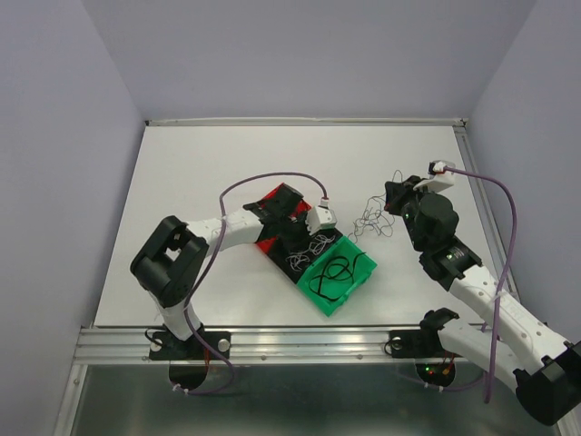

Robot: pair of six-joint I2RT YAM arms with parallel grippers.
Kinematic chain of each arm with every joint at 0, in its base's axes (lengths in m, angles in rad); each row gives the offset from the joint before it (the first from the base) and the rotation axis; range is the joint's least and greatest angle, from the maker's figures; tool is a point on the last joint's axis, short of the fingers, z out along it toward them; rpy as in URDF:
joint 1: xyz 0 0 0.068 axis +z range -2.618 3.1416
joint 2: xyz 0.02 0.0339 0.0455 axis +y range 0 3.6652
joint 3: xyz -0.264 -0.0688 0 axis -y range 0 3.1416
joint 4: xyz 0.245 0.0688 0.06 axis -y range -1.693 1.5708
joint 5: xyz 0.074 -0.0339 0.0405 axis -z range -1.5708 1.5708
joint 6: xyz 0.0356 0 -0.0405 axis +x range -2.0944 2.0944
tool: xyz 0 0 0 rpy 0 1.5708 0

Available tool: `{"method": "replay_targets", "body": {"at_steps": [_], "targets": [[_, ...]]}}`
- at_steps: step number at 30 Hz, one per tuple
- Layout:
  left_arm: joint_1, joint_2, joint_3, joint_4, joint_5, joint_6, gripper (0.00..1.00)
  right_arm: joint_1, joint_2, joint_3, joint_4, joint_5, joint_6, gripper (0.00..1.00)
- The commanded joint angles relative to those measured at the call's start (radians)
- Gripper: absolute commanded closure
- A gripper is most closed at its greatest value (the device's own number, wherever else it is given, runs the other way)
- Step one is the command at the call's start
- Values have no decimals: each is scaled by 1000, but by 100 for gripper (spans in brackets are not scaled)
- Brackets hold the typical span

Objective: Untangle the cables

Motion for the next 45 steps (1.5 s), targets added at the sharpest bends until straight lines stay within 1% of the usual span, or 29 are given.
{"method": "replay_targets", "body": {"at_steps": [1,2,3,8,9,14,19,22,26,27,29,33,37,45], "targets": [[-1,24,20,29,-64,-73,75,-3,-2,-14,60,-9,2,100],[-1,5,12,31,-61,-73,72,-3,-2,-12,60,-9,1,99],[0,-12,-6,42,-53,-73,65,-3,-2,-12,62,-14,1,100],[0,-181,-78,101,-61,-91,53,-3,0,-12,60,-16,-1,99],[-1,-204,-97,106,-64,-94,48,-1,0,-12,60,-17,-1,99],[-1,-339,-140,132,-85,-112,44,-3,-2,-14,60,-17,1,100],[0,-379,-141,124,-87,-117,44,-3,0,-12,62,-16,-1,99],[-1,-397,-128,108,-38,-109,44,-3,1,-12,60,-16,-1,100],[-11,-382,-75,37,59,-90,44,-3,6,-12,60,-16,-1,99],[-12,-377,-65,23,76,-88,41,-3,7,-11,60,-14,-2,99],[-29,-374,-63,23,79,-85,39,-1,9,-11,60,-16,-1,99],[-57,-347,-45,26,44,-92,38,-3,9,-11,60,-17,-2,100],[-70,-295,-19,32,1,-82,35,-1,10,-11,62,-17,-2,100],[-92,-213,33,54,-76,-88,34,-3,6,-11,60,-20,-5,99]]}}
